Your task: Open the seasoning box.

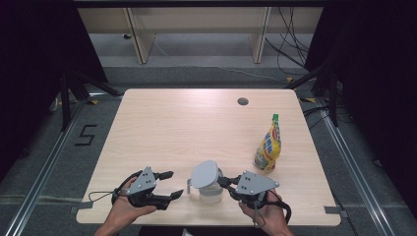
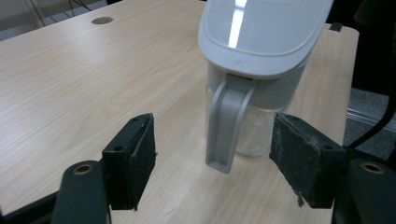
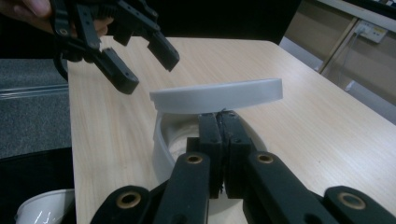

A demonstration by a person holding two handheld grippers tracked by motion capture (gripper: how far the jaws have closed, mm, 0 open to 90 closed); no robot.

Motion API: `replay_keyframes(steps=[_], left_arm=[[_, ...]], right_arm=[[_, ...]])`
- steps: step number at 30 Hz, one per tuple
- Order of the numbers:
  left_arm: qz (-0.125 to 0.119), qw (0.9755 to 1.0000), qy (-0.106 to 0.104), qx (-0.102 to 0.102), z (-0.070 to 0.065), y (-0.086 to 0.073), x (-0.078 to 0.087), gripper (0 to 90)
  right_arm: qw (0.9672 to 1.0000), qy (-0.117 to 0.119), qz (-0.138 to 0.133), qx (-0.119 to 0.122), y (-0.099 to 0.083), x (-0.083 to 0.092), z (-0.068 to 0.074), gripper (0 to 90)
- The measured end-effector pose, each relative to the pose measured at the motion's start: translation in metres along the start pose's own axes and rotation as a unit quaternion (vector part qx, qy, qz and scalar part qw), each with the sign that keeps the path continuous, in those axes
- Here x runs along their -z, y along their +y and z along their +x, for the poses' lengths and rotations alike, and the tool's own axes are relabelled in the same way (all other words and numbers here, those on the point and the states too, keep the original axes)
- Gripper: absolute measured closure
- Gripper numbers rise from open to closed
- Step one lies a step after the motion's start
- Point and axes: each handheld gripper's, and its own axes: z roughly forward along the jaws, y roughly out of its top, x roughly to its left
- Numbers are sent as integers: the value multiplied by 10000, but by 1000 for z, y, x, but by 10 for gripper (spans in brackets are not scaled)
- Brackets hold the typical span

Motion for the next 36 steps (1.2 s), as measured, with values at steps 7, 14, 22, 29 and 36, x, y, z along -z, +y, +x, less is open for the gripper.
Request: replay_keyframes(steps=[7,14,22,29,36], left_arm=[[118,9998,28,-127,-2,-11,-4,272],[44,9999,20,-89,0,-12,-3,267],[23,10000,60,19,2,-14,-3,268],[10,10000,-20,39,0,-13,-5,272],[4,10000,-41,-45,1,-12,-5,272]], right_arm=[[9999,46,-48,140,9,-2,4,889],[9997,112,-87,201,13,-9,8,888],[9993,178,-108,323,18,-17,13,884],[9989,255,-124,378,20,-22,17,878],[9986,313,-86,428,19,-25,19,867]])
